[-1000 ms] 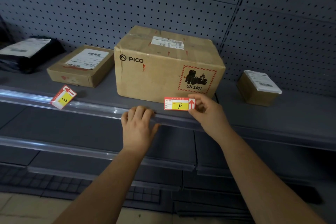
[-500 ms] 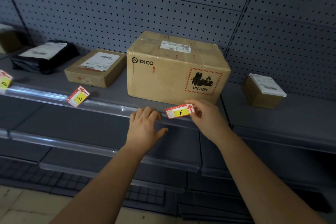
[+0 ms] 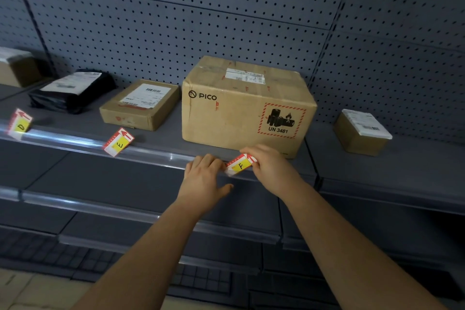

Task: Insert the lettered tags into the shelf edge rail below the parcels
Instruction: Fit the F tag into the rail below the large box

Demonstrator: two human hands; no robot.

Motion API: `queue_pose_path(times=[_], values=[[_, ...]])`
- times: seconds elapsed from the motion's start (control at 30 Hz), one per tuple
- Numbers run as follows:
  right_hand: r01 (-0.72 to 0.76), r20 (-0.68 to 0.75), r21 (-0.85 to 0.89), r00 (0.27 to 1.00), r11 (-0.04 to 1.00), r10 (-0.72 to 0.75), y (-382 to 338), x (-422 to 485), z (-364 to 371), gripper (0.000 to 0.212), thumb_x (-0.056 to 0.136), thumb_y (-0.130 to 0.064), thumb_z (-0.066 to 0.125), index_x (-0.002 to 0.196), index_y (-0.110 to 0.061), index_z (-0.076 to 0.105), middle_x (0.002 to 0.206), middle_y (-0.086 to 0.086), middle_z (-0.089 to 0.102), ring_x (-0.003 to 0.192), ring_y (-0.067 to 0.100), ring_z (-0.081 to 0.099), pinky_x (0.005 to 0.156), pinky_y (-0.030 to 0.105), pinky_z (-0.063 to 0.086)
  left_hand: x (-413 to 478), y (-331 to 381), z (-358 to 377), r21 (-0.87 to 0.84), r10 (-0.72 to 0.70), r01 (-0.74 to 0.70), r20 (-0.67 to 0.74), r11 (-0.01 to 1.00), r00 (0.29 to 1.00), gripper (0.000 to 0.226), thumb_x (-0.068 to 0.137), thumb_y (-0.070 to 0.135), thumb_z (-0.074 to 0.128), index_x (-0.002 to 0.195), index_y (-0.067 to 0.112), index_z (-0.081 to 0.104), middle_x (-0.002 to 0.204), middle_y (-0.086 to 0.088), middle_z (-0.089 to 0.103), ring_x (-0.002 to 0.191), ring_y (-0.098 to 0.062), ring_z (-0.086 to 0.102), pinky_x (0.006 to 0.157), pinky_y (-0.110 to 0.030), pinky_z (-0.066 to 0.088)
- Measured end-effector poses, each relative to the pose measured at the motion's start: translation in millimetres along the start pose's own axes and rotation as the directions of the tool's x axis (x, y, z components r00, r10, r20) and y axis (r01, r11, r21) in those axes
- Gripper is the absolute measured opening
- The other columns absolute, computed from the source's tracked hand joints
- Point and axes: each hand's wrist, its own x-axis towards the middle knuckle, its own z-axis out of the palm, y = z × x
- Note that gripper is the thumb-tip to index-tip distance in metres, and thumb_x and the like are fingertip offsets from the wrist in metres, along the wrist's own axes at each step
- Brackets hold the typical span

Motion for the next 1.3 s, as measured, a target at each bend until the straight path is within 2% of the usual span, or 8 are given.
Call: queue_pose_path(times=[0.17, 0.3, 0.43, 0.6, 0.83, 0.97, 1.1, 1.3], values=[[-0.055, -0.102, 0.087, 0.993, 0.995, 0.064, -3, -22, -1, 0.060, 0.089, -0.004, 0.059, 0.143, -0.026, 0.042, 0.135, -0.005, 0.047, 0.116, 0.011, 0.048, 0.100, 0.031, 0.044, -10, -5, -9, -0.083, 0.008, -0.009, -0.017, 0.996, 1.000, 0.040, 0.080, 0.043, 0.064, 0.115, 0.026, 0.056, 0.114, 0.006, 0.052, 0.109, -0.015, 0.046, 0.097, -0.033, 0.034], [-0.111, -0.185, 0.118, 0.974, 0.987, 0.132, -6, -52, 2, 0.050, 0.089, -0.016, 0.063, 0.135, -0.028, 0.049, 0.129, -0.006, 0.049, 0.114, 0.011, 0.049, 0.096, 0.034, 0.047, -27, -7, -15, -0.113, 0.048, -0.049, -0.015, 0.992, 0.999, 0.037, 0.082, 0.042, 0.064, 0.115, 0.027, 0.056, 0.117, 0.006, 0.053, 0.112, -0.014, 0.045, 0.098, -0.034, 0.035], [-0.120, -0.151, 0.101, 0.979, 0.988, 0.134, -16, -79, 8, 0.043, 0.089, -0.035, 0.063, 0.130, -0.030, 0.053, 0.116, -0.013, 0.051, 0.106, 0.003, 0.049, 0.091, 0.032, 0.048, -43, -4, -28, -0.120, 0.099, -0.104, -0.045, 0.987, 0.994, 0.035, 0.083, 0.042, 0.063, 0.113, 0.025, 0.058, 0.115, 0.005, 0.054, 0.111, -0.016, 0.047, 0.093, -0.036, 0.036], [-0.088, -0.134, 0.080, 0.986, 0.993, 0.098, -38, -95, 17, 0.043, 0.088, -0.045, 0.061, 0.127, -0.029, 0.056, 0.113, -0.014, 0.053, 0.104, 0.000, 0.050, 0.091, 0.030, 0.047, -62, -12, -51, -0.112, 0.117, -0.120, -0.038, 0.986, 0.992, 0.040, 0.085, 0.047, 0.059, 0.118, 0.025, 0.058, 0.120, 0.006, 0.054, 0.116, -0.015, 0.047, 0.096, -0.038, 0.038], [-0.065, -0.129, 0.085, 0.989, 0.994, 0.076, -68, -130, 34, 0.047, 0.089, -0.048, 0.059, 0.130, -0.027, 0.055, 0.120, -0.012, 0.055, 0.112, 0.005, 0.049, 0.092, 0.025, 0.043, -110, -19, -69, -0.092, 0.086, -0.085, 0.000, 0.992, 0.996, 0.056, 0.080, 0.060, 0.042, 0.119, 0.023, 0.058, 0.121, 0.006, 0.055, 0.114, -0.016, 0.049, 0.094, -0.038, 0.040], [-0.086, -0.083, 0.132, 0.992, 0.987, 0.098, -89, -165, 50, 0.050, 0.089, -0.052, 0.056, 0.133, -0.028, 0.053, 0.125, -0.011, 0.053, 0.115, 0.007, 0.051, 0.093, 0.030, 0.047, -155, -17, -89, -0.058, 0.067, -0.065, 0.030, 0.996, 0.997, 0.056, 0.080, 0.060, 0.042, 0.118, 0.022, 0.059, 0.121, 0.005, 0.055, 0.113, -0.017, 0.049, 0.092, -0.036, 0.037], [-0.058, -0.078, 0.179, 0.994, 0.982, 0.073, -121, -196, 65, 0.049, 0.089, -0.052, 0.057, 0.133, -0.030, 0.053, 0.126, -0.012, 0.052, 0.116, 0.008, 0.050, 0.096, 0.032, 0.047, -202, -23, -119, -0.020, 0.039, -0.038, 0.043, 0.999, 0.998, 0.048, 0.083, 0.051, 0.054, 0.119, 0.020, 0.058, 0.123, 0.002, 0.055, 0.114, -0.019, 0.049, 0.094, -0.037, 0.037], [0.041, -0.047, 0.174, 0.998, 0.984, -0.034, -201, -197, 74, 0.049, 0.088, -0.052, 0.057, 0.132, -0.031, 0.053, 0.127, -0.011, 0.051, 0.118, 0.010, 0.049, 0.098, 0.036, 0.045, -258, -62, -182, -0.003, -0.048, 0.048, -0.029, 0.999, 0.998, 0.047, 0.082, 0.053, 0.050, 0.117, 0.022, 0.059, 0.120, 0.005, 0.055, 0.113, -0.018, 0.050, 0.096, -0.041, 0.041]])
